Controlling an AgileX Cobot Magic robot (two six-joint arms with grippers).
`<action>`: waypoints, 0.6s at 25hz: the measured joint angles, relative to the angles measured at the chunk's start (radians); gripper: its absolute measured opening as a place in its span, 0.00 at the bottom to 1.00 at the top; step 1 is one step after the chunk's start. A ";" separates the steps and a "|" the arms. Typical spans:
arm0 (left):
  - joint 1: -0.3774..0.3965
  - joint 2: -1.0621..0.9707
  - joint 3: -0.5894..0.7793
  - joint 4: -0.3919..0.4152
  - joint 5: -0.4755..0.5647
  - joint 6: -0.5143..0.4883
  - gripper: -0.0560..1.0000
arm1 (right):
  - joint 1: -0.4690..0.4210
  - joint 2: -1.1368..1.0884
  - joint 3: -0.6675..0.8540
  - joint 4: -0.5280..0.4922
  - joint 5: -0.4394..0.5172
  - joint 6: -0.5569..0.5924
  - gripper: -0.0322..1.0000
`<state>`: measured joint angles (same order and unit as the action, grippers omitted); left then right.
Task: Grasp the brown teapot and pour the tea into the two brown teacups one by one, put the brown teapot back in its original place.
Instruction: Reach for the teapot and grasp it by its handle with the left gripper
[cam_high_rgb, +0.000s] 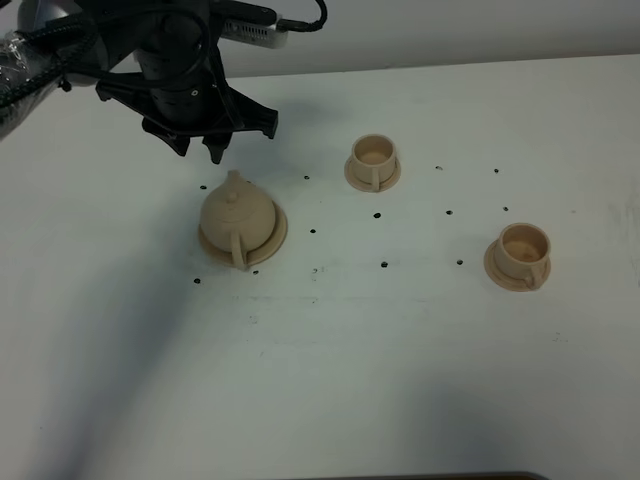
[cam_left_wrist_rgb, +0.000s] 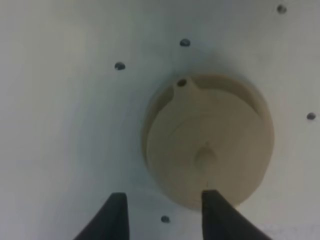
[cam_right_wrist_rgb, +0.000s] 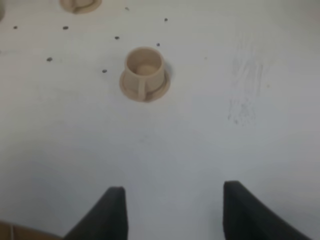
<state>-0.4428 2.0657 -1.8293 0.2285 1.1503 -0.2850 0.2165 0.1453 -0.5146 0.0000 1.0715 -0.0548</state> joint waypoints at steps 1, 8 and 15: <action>0.000 0.004 0.000 0.000 -0.016 -0.015 0.40 | 0.000 0.000 0.000 0.000 0.000 0.000 0.44; 0.000 0.061 0.000 -0.045 -0.029 -0.039 0.40 | 0.000 0.000 0.000 0.056 0.000 0.004 0.44; 0.000 0.095 0.000 -0.203 -0.016 0.006 0.40 | -0.032 0.000 0.000 0.079 0.000 0.004 0.44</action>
<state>-0.4428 2.1605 -1.8293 0.0258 1.1346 -0.2791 0.1848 0.1453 -0.5146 0.0791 1.0715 -0.0508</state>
